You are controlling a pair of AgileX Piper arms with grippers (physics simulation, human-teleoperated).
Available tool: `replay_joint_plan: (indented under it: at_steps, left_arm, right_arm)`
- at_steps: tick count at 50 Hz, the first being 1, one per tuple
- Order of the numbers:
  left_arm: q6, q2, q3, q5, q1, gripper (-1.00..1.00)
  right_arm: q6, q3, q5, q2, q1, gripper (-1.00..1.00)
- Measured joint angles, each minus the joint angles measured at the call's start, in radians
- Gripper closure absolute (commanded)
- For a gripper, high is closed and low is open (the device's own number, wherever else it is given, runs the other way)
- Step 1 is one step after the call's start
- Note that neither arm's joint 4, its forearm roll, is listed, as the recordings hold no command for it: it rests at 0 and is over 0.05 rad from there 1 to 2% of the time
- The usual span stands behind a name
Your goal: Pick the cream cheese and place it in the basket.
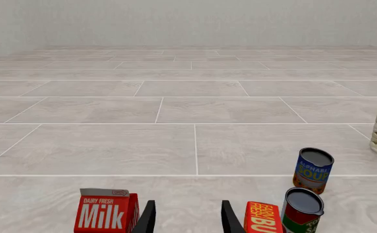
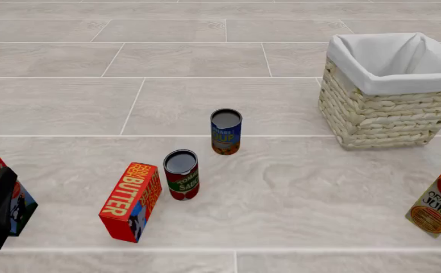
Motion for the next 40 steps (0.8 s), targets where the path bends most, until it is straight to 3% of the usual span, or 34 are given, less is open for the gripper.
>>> replay_joint_plan:
  at_steps: [6,11,12,20,29,40]
  left_arm:
    - [0.0,0.0,0.0,0.0,0.0,-1.0]
    - [0.0,0.0,0.0,0.0,0.0,-1.0]
    - [0.0,0.0,0.0,0.0,0.0,-1.0]
    - [0.0,0.0,0.0,0.0,0.0,-1.0]
    - [0.0,0.0,0.0,0.0,0.0,-1.0]
    - [0.0,0.0,0.0,0.0,0.0,-1.0]
  right_arm:
    - [0.012,0.0,-0.027,0.029,0.007,-1.0]
    - [-0.068,0.014,-0.065,0.049,0.002,-1.0]
    - [-0.081,0.017,-0.072,0.051,0.001,1.0]
    - [-0.077,0.028,-0.085,0.053,0.016,1.0]
    - [-0.002,0.03,-0.03,0.024,0.014,1.0]
    - [0.007,0.028,0.051,-0.043,-0.019,1.0]
